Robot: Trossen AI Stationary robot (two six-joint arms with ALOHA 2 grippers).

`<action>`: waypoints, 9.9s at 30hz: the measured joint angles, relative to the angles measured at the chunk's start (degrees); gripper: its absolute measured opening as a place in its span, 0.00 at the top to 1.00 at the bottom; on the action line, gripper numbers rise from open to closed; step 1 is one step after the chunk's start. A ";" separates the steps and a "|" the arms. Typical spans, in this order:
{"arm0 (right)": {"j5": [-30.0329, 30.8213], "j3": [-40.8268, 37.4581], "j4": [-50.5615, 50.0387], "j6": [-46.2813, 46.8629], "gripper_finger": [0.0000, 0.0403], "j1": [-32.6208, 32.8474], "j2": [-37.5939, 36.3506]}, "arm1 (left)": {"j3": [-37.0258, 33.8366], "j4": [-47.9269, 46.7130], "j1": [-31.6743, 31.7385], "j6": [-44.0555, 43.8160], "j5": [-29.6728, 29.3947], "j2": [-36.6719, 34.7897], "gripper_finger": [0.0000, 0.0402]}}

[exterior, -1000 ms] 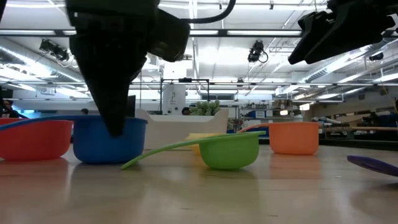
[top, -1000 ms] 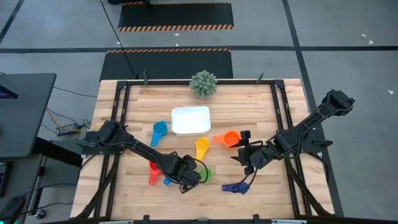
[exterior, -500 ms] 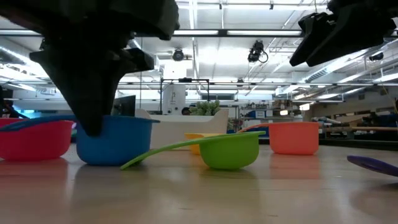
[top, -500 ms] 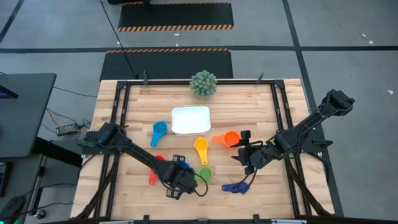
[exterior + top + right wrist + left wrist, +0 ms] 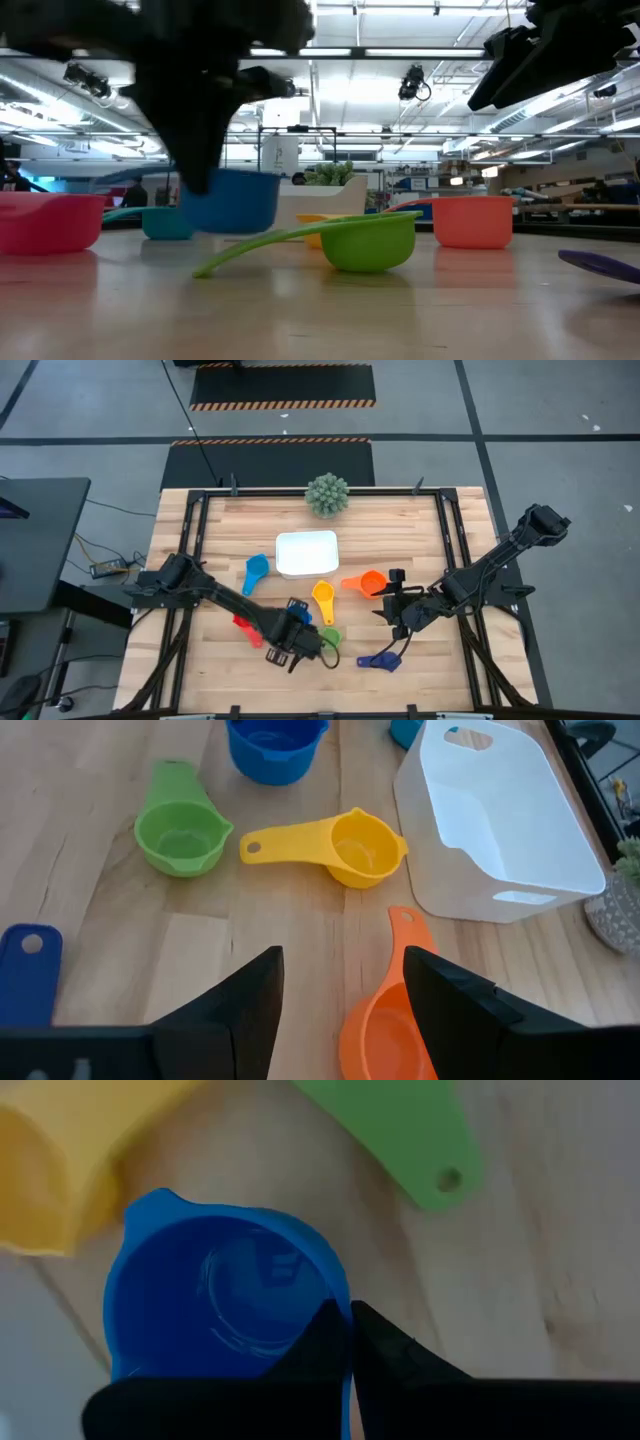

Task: Nest measuring cups in basket
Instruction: Stack the blue nesting cup on the orange nesting cup, then move the top blue nesting cup to the middle

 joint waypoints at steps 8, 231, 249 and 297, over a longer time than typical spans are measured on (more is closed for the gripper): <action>0.04 0.07 -9.15 5.64 0.47 0.00 0.00 | 7.70 -0.15 3.23 0.83 0.34 -0.06 0.97; -13.14 -33.73 37.65 -3.62 0.44 -32.98 -7.41 | 9.10 31.48 25.35 44.54 -5.63 11.06 0.35; -7.80 -19.94 7.14 -1.24 0.48 -27.25 -12.33 | 9.19 13.51 19.17 26.51 -5.68 3.23 0.48; -3.01 -18.40 22.28 -5.16 0.48 -2.12 -16.92 | 6.15 -11.37 -1.10 -12.06 -15.08 -1.15 0.57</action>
